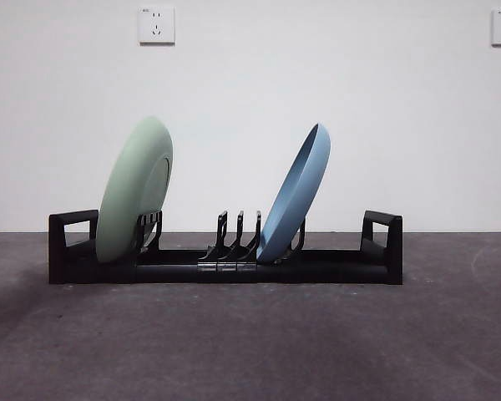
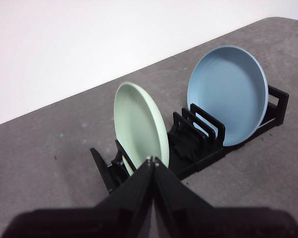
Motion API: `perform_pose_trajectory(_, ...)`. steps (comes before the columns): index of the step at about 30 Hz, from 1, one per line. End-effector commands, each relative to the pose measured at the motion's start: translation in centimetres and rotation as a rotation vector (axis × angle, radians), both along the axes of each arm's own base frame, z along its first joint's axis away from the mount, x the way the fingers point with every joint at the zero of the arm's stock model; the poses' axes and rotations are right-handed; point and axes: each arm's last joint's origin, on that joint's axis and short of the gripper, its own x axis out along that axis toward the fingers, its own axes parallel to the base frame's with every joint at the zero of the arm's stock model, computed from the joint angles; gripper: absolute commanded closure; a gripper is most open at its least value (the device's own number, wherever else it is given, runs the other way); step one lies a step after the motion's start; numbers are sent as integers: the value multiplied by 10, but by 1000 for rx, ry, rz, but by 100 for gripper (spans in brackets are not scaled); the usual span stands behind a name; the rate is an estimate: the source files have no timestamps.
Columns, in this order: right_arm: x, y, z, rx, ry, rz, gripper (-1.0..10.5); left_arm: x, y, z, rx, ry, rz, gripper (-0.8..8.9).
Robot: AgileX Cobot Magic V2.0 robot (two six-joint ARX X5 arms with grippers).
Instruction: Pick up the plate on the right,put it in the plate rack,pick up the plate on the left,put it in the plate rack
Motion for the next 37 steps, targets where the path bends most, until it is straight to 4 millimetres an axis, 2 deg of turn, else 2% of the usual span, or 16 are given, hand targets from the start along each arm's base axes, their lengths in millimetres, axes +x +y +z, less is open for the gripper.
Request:
perform_pose_trajectory(1, -2, 0, -2, 13, -4, -4, 958, -5, 3, -6, -33, -27, 8, 822)
perform_pose_trajectory(22, 0, 0, -3, 11, 14, 0, 943, -7, 4, -22, 50, 122, 8, 816)
perform_pose_trajectory(27, 0, 0, -3, 11, 14, 0, 943, -6, 3, -18, 53, 81, -9, 816)
perform_pose_trajectory(32, 0, 0, -3, 11, 14, -1, 943, -2, 3, -14, -2, -33, -44, 816)
perform_pose_trajectory(37, 0, 0, -3, 11, 14, -1, 943, 1, 11, -26, -51, -88, -86, 816)
